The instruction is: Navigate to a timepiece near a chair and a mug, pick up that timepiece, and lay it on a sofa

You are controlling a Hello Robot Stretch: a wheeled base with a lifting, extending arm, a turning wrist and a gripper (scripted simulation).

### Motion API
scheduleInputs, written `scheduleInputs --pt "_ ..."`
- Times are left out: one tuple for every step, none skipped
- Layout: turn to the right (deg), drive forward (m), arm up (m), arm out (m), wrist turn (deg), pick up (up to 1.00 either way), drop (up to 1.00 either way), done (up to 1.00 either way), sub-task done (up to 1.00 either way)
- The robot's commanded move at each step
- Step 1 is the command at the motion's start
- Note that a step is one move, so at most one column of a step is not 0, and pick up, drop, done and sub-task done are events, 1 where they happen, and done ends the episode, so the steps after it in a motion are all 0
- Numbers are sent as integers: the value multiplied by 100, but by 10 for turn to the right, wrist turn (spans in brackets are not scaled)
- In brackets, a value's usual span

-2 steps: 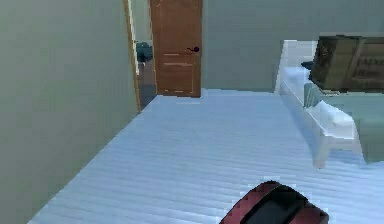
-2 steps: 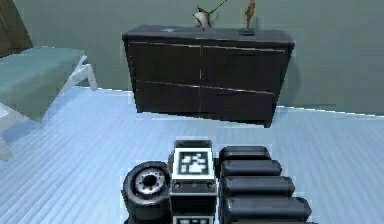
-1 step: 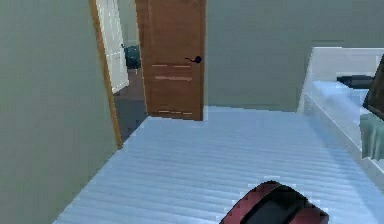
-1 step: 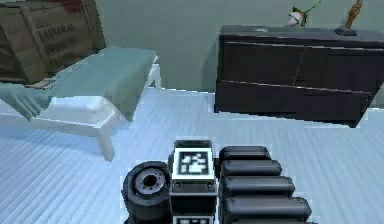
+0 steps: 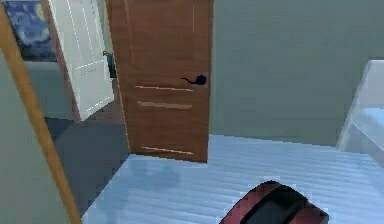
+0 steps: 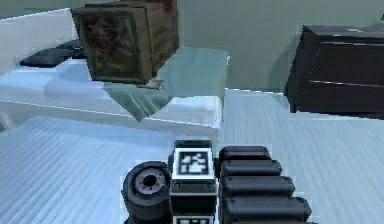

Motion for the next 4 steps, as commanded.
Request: scheduleInputs --pt "0 100 0 0 0 0 0 0 0" --pt "60 0 0 0 0 0 0 0 0" --pt "0 15 0 0 0 0 0 0 0" --pt "-450 0 0 0 0 0 0 0 0"
